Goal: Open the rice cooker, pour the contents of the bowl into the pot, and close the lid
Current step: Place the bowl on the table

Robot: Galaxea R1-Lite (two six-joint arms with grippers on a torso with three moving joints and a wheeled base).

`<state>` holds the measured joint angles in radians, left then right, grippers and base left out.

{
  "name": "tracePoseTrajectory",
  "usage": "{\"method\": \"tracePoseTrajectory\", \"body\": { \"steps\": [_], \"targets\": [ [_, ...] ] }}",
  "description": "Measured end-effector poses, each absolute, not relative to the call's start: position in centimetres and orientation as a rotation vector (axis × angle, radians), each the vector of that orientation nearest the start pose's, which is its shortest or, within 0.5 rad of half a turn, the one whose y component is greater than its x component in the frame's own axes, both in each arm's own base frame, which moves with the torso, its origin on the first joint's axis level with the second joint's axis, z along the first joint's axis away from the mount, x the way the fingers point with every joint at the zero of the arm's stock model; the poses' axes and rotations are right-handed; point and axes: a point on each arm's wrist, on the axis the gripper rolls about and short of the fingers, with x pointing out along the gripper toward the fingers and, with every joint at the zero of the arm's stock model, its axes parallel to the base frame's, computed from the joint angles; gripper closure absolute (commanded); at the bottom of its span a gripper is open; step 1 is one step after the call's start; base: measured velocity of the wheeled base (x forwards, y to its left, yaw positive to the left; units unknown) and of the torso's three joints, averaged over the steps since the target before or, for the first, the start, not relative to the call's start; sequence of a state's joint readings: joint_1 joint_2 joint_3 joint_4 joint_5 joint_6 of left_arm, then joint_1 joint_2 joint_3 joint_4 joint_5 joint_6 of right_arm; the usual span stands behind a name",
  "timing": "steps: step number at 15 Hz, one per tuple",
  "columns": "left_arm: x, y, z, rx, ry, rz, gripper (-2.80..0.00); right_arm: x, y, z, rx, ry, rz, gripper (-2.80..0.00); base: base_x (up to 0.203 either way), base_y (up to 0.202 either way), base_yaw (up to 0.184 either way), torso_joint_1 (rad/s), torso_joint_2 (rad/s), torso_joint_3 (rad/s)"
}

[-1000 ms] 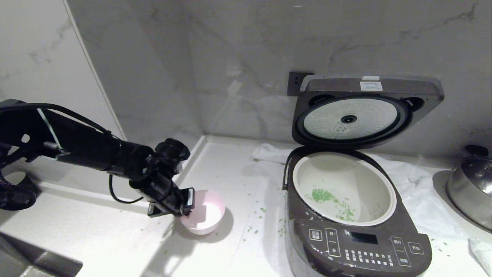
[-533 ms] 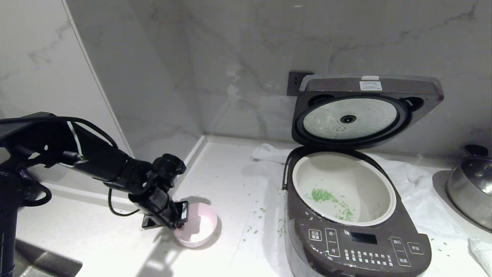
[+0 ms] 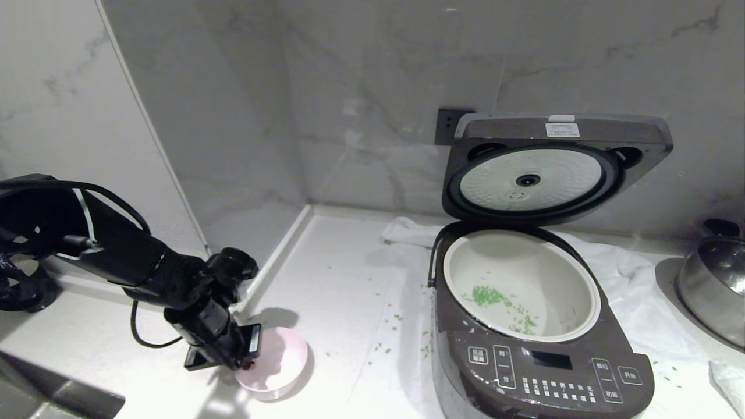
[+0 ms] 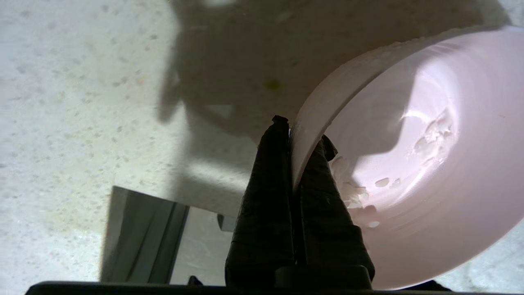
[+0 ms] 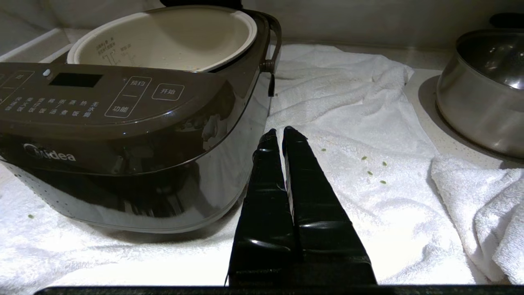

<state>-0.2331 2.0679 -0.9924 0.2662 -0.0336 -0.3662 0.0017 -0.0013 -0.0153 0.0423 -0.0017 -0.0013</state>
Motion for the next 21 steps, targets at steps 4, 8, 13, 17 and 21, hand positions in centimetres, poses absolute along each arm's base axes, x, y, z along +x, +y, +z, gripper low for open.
{"method": "tracePoseTrajectory", "body": {
  "steps": [4, 8, 13, 17, 21],
  "targets": [
    [30.3, -6.0, 4.5, -0.182, 1.370, 0.046, 0.00, -2.4, 0.0, 7.5, -0.001, 0.026, 0.000, 0.00, 0.000, 0.000, 0.000, 0.000, 0.00, 0.000],
    [30.4, -5.9, 4.1, -0.191, 1.381, 0.049, -2.80, -2.4, 0.0, 7.5, -0.001, 0.026, 0.000, 0.00, 0.000, 0.000, 0.000, 0.000, 0.00, 0.000],
    [30.9, -6.1, 4.5, -0.204, 1.356, 0.043, -2.80, -2.4, 0.0, 7.5, -0.001, 0.026, 0.000, 0.00, 0.000, 0.000, 0.000, 0.000, 0.00, 0.000],
    [30.6, -6.4, 5.6, -0.204, 1.327, 0.028, -2.80, -2.4, 0.0, 7.5, -0.001, 0.026, 0.000, 0.00, 0.000, 0.000, 0.000, 0.000, 0.00, 0.000],
    [30.6, -7.4, 8.1, -0.196, 1.245, -0.018, -2.80, -2.4, 0.0, 7.5, -0.001, 0.026, 0.000, 0.00, 0.000, 0.000, 0.000, 0.000, 0.00, 0.000]
  ]
}}
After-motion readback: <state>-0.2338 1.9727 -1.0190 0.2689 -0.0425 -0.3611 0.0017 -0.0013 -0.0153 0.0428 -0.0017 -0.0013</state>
